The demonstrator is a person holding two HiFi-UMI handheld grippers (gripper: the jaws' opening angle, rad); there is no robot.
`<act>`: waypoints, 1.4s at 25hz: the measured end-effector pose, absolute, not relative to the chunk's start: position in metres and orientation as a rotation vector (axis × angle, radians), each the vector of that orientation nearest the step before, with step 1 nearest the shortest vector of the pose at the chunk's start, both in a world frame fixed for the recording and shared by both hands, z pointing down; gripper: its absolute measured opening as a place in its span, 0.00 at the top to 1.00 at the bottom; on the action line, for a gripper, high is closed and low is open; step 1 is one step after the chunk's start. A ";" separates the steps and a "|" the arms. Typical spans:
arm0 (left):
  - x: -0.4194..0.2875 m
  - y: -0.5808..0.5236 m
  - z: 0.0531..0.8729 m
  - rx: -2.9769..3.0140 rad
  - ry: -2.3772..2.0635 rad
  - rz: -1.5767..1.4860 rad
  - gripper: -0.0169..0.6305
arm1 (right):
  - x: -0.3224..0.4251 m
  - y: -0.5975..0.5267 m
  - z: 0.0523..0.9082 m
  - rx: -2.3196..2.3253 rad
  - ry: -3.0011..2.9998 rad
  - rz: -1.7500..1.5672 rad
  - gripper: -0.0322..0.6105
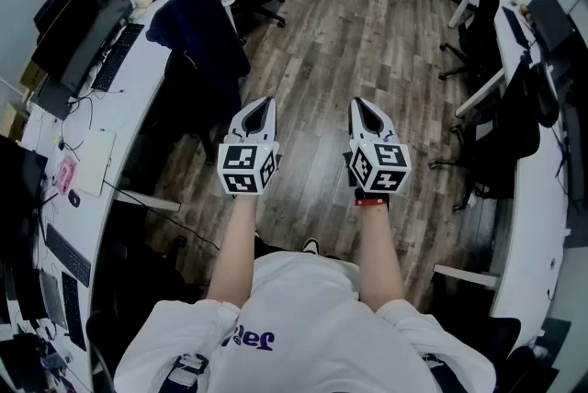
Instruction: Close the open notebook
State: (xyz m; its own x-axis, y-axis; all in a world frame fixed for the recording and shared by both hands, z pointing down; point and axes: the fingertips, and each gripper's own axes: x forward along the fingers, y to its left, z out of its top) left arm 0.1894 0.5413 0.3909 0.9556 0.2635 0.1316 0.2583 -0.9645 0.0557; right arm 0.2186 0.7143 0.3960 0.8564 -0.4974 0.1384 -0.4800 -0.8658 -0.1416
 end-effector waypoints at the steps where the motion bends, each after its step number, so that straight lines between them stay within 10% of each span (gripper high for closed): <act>1: 0.189 0.535 0.391 3.067 0.396 0.212 0.94 | 0.219 0.707 0.397 -2.930 0.788 -0.260 0.93; 35: 0.087 0.090 0.388 2.972 -0.757 0.175 0.94 | 0.180 0.183 0.380 -2.410 1.971 -0.254 0.93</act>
State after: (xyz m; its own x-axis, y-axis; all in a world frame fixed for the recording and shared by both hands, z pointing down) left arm 0.0869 0.0902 0.3878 0.8722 -0.4723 0.1275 -0.4802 -0.8763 0.0394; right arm 0.1796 0.1826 0.3797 0.1906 -0.9751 0.1137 -0.9720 -0.2036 -0.1169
